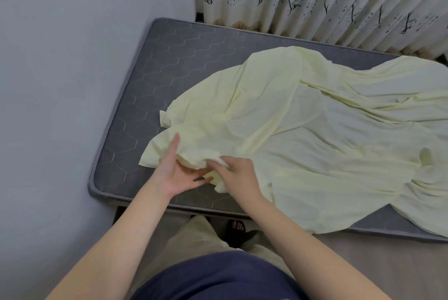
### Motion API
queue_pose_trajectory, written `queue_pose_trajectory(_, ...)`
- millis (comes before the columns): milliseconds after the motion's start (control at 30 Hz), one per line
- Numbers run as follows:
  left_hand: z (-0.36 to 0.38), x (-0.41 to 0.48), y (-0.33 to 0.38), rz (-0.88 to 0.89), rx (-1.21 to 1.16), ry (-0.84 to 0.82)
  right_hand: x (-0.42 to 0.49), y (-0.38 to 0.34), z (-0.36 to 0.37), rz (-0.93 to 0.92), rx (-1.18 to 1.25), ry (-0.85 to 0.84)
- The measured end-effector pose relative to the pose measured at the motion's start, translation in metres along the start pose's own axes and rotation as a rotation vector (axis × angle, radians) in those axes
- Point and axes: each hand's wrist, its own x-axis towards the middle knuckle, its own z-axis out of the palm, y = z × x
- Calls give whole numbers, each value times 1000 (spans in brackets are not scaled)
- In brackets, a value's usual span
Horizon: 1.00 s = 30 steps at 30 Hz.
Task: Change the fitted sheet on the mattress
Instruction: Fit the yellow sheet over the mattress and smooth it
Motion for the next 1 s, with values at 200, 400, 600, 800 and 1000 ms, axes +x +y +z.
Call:
queue_pose_trajectory(200, 19, -18, 13, 125, 71, 72, -11, 16, 22, 8, -396, -72)
queue_pose_trajectory(400, 53, -70, 45, 210, 47, -170, -1, 63, 3, 242, -633, 151)
queue_pose_trajectory(600, 45, -98, 87, 430, 72, -188, 26, 85, -38, 492, -743, 324)
queue_pose_trajectory(800, -68, -68, 111, 440, 170, 294, 8, 138, -106, 335, -631, 210)
queue_pose_trajectory(1000, -213, -46, 25, 68, 291, 766, -53, 210, -120, 434, -1261, -693)
